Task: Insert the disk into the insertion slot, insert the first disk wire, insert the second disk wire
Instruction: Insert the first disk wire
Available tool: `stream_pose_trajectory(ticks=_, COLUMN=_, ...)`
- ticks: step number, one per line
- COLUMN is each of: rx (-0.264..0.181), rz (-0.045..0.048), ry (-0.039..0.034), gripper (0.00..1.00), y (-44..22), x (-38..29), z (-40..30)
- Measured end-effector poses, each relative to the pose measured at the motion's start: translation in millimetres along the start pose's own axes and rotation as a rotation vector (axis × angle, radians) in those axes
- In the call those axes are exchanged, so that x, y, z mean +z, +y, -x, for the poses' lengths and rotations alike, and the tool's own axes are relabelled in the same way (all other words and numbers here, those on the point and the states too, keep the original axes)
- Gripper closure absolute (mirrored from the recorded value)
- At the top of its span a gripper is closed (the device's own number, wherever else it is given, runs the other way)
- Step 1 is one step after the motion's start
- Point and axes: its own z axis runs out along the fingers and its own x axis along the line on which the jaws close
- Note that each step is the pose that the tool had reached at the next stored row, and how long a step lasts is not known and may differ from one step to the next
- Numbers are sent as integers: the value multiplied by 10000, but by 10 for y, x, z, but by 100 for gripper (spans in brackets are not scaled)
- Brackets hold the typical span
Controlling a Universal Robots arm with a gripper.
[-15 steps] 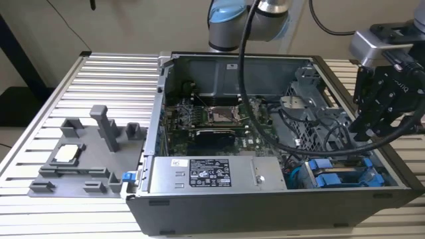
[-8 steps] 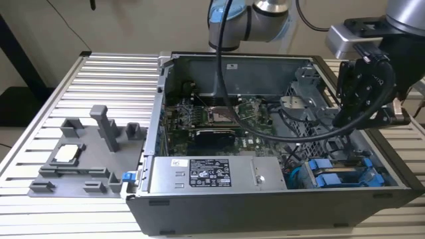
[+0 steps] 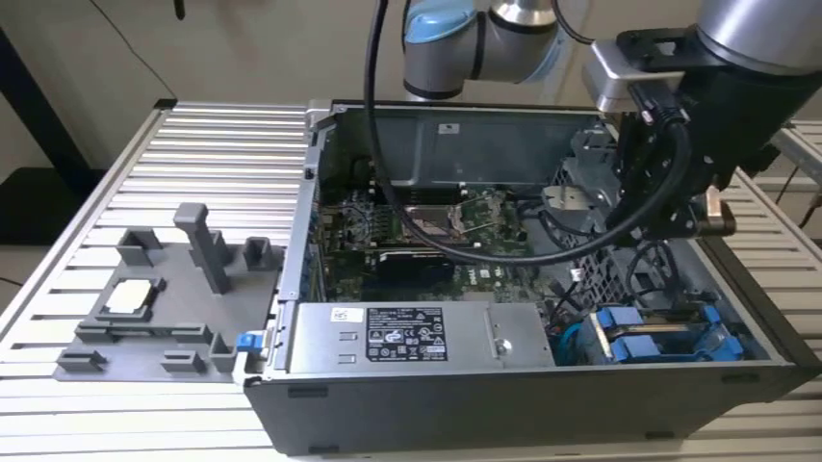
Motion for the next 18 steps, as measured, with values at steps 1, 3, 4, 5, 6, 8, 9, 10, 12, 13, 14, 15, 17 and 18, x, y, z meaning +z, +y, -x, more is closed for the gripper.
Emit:
stream_pose_trajectory(ticks=1, rx=4, rz=2, ry=-166, gripper=74, y=5, x=1, z=-2)
stream_pose_trajectory(ticks=3, rx=-24, rz=10, ry=-421, gripper=74, y=7, x=9, z=-4)
stream_pose_trajectory(ticks=4, rx=-83, rz=20, ry=-504, gripper=74, y=8, x=13, z=-5)
stream_pose_trajectory(ticks=5, rx=-158, rz=31, ry=-546, gripper=74, y=9, x=22, z=-6)
stream_pose_trajectory(ticks=6, rx=-252, rz=45, ry=-554, gripper=74, y=10, x=31, z=-7)
stream_pose_trajectory(ticks=8, rx=-488, rz=81, ry=-559, gripper=74, y=11, x=41, z=-8)
stream_pose_trajectory(ticks=9, rx=-533, rz=87, ry=-548, gripper=74, y=12, x=42, z=-8)
stream_pose_trajectory(ticks=10, rx=-534, rz=87, ry=-547, gripper=74, y=12, x=42, z=-9)
stream_pose_trajectory(ticks=12, rx=-535, rz=88, ry=-545, gripper=74, y=13, x=43, z=-10)
stream_pose_trajectory(ticks=13, rx=-535, rz=89, ry=-545, gripper=74, y=13, x=46, z=-18)
stream_pose_trajectory(ticks=14, rx=-536, rz=91, ry=-548, gripper=74, y=12, x=53, z=-31)
stream_pose_trajectory(ticks=15, rx=-544, rz=94, ry=-547, gripper=74, y=8, x=59, z=-43)
stream_pose_trajectory(ticks=17, rx=-575, rz=102, ry=-550, gripper=74, y=0, x=77, z=-61)
stream_pose_trajectory(ticks=18, rx=-598, rz=106, ry=-552, gripper=74, y=-1, x=89, z=-66)
